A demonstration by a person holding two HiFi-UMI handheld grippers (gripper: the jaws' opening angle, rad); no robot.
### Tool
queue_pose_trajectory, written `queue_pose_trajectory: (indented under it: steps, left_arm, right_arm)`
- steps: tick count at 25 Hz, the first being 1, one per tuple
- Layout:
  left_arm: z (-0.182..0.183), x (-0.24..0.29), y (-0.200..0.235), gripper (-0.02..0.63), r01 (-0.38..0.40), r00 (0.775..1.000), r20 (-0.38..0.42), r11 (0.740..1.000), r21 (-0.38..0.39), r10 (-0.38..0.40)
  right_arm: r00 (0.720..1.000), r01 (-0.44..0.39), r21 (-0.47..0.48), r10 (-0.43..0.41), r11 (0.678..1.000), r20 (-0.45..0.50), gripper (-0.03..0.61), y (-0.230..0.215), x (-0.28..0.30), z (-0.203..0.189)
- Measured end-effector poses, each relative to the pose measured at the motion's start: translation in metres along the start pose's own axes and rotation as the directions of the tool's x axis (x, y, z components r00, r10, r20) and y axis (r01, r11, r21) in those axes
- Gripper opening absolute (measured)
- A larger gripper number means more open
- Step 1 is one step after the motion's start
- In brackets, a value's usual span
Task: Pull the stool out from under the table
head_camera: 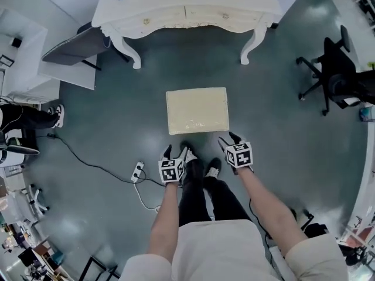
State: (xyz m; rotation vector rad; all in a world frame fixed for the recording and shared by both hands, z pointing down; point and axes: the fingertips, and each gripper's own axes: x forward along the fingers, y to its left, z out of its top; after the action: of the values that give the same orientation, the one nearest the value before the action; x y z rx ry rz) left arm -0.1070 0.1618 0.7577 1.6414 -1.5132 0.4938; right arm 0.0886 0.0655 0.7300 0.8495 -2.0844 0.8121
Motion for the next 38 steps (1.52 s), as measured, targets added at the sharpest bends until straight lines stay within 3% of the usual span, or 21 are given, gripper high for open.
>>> queue_pose_trajectory:
  steps: [4,13,18,27,33,38]
  left_arm:
    - [0.029,-0.031,-0.03,0.308,0.042,0.998,0.045,0.999,0.001,-0.042]
    - [0.06,-0.101,-0.078,0.308,0.084,0.992,0.093,0.996,0.015,-0.085]
    - [0.075,-0.126,-0.091,0.308,0.067,0.988,0.135,0.998,0.008,-0.068]
    - [0.089,-0.152,-0.116,0.308,0.07,0.984,0.158,0.994,0.08,-0.082]
    - [0.083,-0.163,-0.115,0.308,0.058,0.981,0.182,0.996,0.074,-0.071]
    - [0.092,-0.169,-0.111,0.293,0.03,0.975,0.215,0.993,0.113,-0.054]
  right_arm:
    - [1.0,-0.026,-0.08,0.027,0.996,0.011,0.253,0.027,-0.037,0.014]
    - [0.996,-0.049,-0.101,0.056,0.994,0.065,0.253,0.058,-0.102,0.027]
    - [0.993,-0.064,-0.14,0.077,0.988,0.091,0.253,0.071,-0.127,0.035]
    - [0.973,-0.111,-0.061,0.121,0.992,0.194,0.253,0.087,-0.167,0.038]
    - [0.976,-0.085,-0.062,0.096,0.994,0.197,0.253,0.075,-0.172,0.023]
    - [0.969,-0.094,-0.084,0.111,0.992,0.222,0.227,0.082,-0.171,0.025]
